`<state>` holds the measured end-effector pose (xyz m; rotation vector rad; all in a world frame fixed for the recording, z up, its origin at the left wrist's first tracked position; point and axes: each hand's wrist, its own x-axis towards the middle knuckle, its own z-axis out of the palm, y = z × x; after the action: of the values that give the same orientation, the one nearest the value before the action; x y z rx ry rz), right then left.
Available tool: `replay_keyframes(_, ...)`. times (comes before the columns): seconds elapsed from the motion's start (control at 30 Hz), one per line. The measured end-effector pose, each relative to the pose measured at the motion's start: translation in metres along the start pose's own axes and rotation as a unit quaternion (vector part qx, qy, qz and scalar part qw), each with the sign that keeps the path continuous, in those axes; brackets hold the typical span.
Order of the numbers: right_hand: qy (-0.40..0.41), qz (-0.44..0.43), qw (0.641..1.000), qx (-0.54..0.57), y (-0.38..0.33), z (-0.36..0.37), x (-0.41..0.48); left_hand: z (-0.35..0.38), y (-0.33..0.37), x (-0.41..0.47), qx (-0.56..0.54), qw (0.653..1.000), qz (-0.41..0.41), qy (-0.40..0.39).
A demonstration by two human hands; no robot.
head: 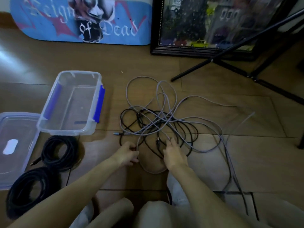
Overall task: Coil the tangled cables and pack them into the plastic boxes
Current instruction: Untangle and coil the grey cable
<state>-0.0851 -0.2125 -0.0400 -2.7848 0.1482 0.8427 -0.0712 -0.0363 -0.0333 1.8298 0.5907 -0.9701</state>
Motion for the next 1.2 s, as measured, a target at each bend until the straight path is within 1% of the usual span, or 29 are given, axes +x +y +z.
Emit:
replay_keyframes(0.07, 0.105, -0.019, 0.993, 0.044, 0.010, -0.005, 0.000, 0.006, 0.009, 0.005, -0.039, 0.999, 0.014, 0.025)
replay_keyframes(0.1, 0.156, -0.008, 0.986, 0.061, 0.017, -0.006, 0.001, 0.008, 0.012, 0.009, -0.063, 0.997, 0.015, 0.040)
replay_keyframes(0.13, 0.190, 0.029, 0.978, 0.085, 0.025, -0.007, 0.003, 0.008, 0.015, 0.012, -0.092, 0.994, 0.010, 0.060)
replay_keyframes(0.17, 0.200, 0.086, 0.969, 0.115, 0.033, -0.007, 0.006, 0.007, 0.016, 0.019, -0.126, 0.989, 0.001, 0.080)
replay_keyframes(0.2, 0.183, 0.149, 0.960, 0.152, 0.042, -0.005, 0.009, 0.006, 0.015, 0.024, -0.161, 0.982, -0.003, 0.097)
replay_keyframes(0.23, 0.150, 0.204, 0.948, 0.192, 0.049, -0.004, 0.010, 0.002, 0.013, 0.030, -0.182, 0.977, -0.004, 0.114)
replay_keyframes(0.27, 0.114, 0.242, 0.937, 0.223, 0.054, 0.000, 0.010, -0.001, 0.010, 0.035, -0.192, 0.972, -0.004, 0.134)
replay_keyframes(0.33, 0.060, 0.275, 0.926, 0.253, 0.057, 0.007, 0.010, -0.006, 0.006, 0.044, -0.191, 0.965, 0.002, 0.178)
replay_keyframes(0.4, 0.026, 0.270, 0.926, 0.263, 0.051, 0.013, 0.008, -0.008, 0.006, 0.045, -0.153, 0.967, 0.026, 0.200)
replay_keyframes(0.43, 0.018, 0.255, 0.930, 0.265, 0.047, 0.014, 0.008, -0.008, 0.008, 0.044, -0.117, 0.973, 0.030, 0.197)
replay_keyframes(0.5, 0.021, 0.195, 0.944, 0.267, 0.042, 0.015, 0.009, -0.011, 0.009, 0.045, -0.061, 0.980, 0.030, 0.187)
replay_keyframes(0.57, 0.027, 0.131, 0.953, 0.270, 0.039, 0.012, 0.010, -0.014, 0.012, 0.046, -0.043, 0.980, 0.038, 0.192)
replay_keyframes(0.6, 0.029, 0.113, 0.956, 0.269, 0.038, 0.010, 0.010, -0.015, 0.012, 0.047, -0.039, 0.980, 0.041, 0.191)
replay_keyframes(0.67, 0.023, 0.078, 0.967, 0.240, 0.039, 0.006, 0.011, -0.017, 0.012, 0.048, -0.042, 0.981, 0.033, 0.184)
replay_keyframes(0.7, 0.016, 0.054, 0.976, 0.209, 0.039, 0.005, 0.011, -0.017, 0.012, 0.049, -0.034, 0.982, 0.034, 0.183)
replay_keyframes(0.77, 0.007, 0.013, 0.988, 0.157, 0.040, 0.005, 0.012, -0.020, 0.009, 0.051, 0.015, 0.979, 0.048, 0.199)
replay_keyframes(0.83, 0.010, 0.005, 0.990, 0.141, 0.038, 0.003, 0.012, -0.024, 0.007, 0.052, 0.093, 0.966, 0.068, 0.231)
replay_keyframes(0.9, 0.018, 0.013, 0.991, 0.129, 0.035, 0.001, 0.013, -0.026, 0.008, 0.047, 0.180, 0.945, 0.097, 0.257)
replay_keyframes(0.97, 0.013, 0.033, 0.991, 0.127, 0.030, -0.004, 0.015, -0.029, 0.012, 0.038, 0.254, 0.919, 0.121, 0.275)
replay_keyframes(1.03, 0.004, 0.059, 0.987, 0.152, 0.024, -0.011, 0.017, -0.036, 0.018, 0.028, 0.302, 0.894, 0.163, 0.287)
replay_keyframes(1.1, 0.005, 0.075, 0.981, 0.180, 0.016, -0.022, 0.015, -0.045, 0.029, 0.016, 0.306, 0.884, 0.225, 0.272)
replay_keyframes(1.2, 0.015, 0.076, 0.968, 0.239, -0.001, -0.050, 0.006, -0.062, 0.065, -0.018, 0.218, 0.896, 0.303, 0.241)
